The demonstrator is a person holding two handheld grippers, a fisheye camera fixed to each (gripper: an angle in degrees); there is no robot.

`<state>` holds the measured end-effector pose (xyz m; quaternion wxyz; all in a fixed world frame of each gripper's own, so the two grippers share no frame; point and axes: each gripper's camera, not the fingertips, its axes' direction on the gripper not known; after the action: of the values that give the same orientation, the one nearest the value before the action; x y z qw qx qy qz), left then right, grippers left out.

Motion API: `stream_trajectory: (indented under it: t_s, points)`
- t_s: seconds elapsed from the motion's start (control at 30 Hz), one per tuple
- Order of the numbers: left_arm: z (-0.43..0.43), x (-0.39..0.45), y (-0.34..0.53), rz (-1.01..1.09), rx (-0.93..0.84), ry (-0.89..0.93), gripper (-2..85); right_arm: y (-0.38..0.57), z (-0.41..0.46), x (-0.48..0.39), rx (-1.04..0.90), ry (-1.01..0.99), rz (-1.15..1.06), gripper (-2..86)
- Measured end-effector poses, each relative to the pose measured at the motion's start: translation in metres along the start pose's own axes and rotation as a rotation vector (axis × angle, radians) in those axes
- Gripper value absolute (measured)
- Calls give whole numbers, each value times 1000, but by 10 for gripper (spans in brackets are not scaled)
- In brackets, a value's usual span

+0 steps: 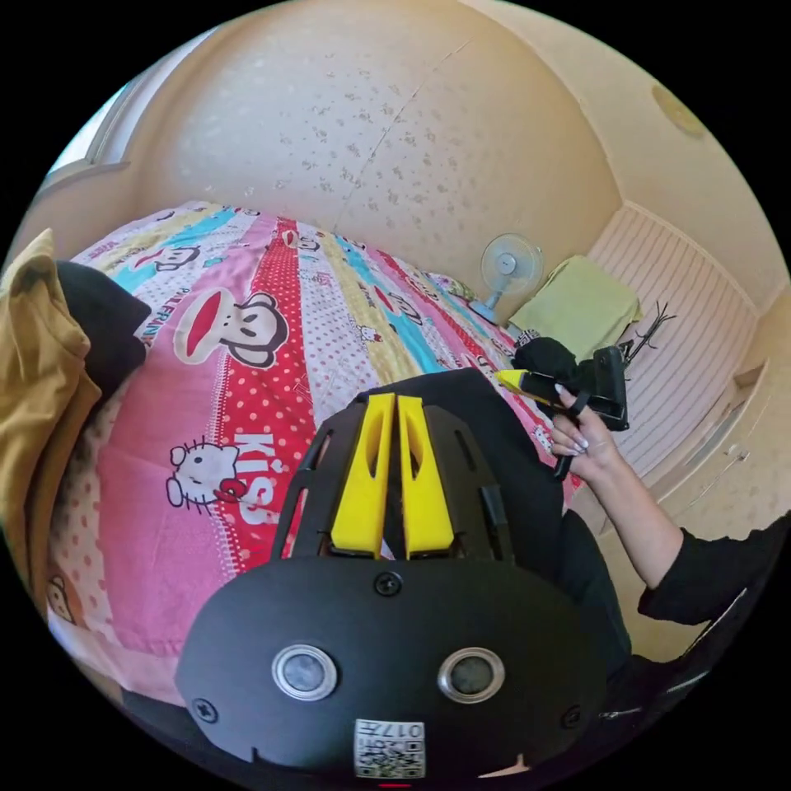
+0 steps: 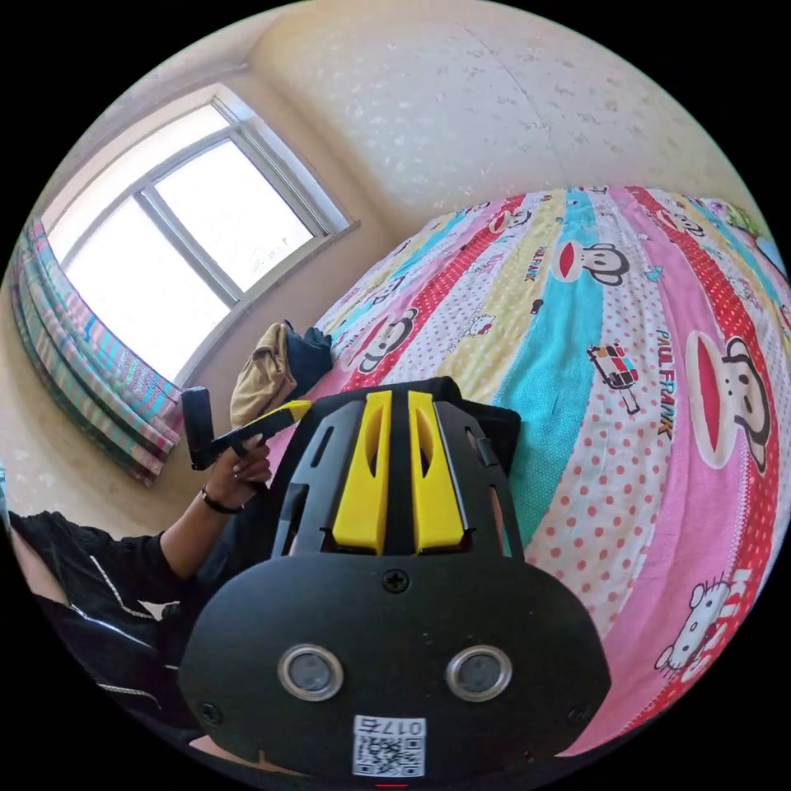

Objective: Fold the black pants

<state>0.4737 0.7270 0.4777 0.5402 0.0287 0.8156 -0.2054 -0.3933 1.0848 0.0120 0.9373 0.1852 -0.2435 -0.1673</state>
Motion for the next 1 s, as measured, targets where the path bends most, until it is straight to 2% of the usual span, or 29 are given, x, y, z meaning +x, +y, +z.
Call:
stream_trajectory:
  t_s: [0.1, 0.17, 0.23, 0.3, 0.37, 0.6, 0.73, 0.87, 1.0]
  points:
    - [-37, 10, 35, -1, -28, -25, 71, 60, -61, -22, 153, -78, 86, 84]
    - [-59, 15, 76, -97, -42, -29, 116, 109, -88, -30, 270, -133, 185, 107]
    - [-69, 18, 109, -189, -29, 25, 124, 174, -106, -29, 401, -228, 378, 150]
    - [-71, 14, 142, -336, -42, 65, 127, 212, -106, -28, 432, -274, 502, 182]
    - [-65, 9, 178, -506, -50, 97, 133, 237, -100, -27, 412, -261, 589, 217]
    - [-37, -8, 194, -718, -86, 187, 139, 249, -58, -1, 238, -306, 729, 263]
    - [-57, 6, 193, -711, -48, 62, 148, 244, -54, 2, 224, -283, 754, 271]
    - [-68, 14, 194, -729, -11, 45, 154, 239, -57, 9, 199, -264, 802, 268]
    - [-64, 32, 185, -641, -38, -50, 164, 242, -67, 7, 204, -268, 862, 274]
